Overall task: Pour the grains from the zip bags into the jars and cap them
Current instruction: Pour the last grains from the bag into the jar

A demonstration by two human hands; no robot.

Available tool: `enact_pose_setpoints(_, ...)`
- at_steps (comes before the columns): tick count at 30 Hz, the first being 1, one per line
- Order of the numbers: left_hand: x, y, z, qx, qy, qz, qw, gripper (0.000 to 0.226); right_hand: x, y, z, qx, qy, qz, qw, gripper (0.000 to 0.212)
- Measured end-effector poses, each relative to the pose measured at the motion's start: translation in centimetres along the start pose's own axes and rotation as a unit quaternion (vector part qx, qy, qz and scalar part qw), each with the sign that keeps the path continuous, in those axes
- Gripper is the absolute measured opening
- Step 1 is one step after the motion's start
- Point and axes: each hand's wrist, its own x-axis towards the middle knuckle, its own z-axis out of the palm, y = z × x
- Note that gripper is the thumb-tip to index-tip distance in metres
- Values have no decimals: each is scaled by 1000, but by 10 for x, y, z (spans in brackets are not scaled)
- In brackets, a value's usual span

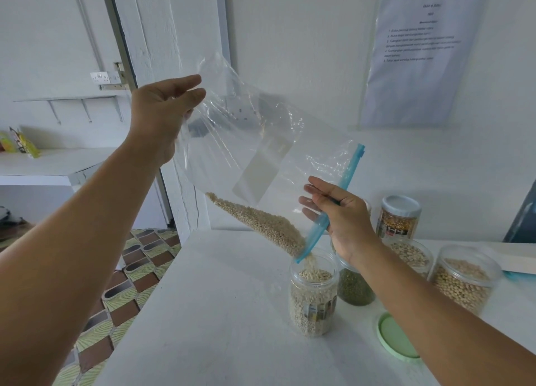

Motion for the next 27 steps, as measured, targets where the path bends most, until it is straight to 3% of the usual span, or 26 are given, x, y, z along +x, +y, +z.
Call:
enact_pose_setpoints(11, 0, 10, 6, -8, -13, 6, 1000, 23, -2, 1, -3, -21, -22, -15, 999, 41)
enact_pose_setpoints(27, -3, 10, 12, 8, -22, 10, 1000, 28, -6, 5, -9, -21, -21, -24, 999, 37)
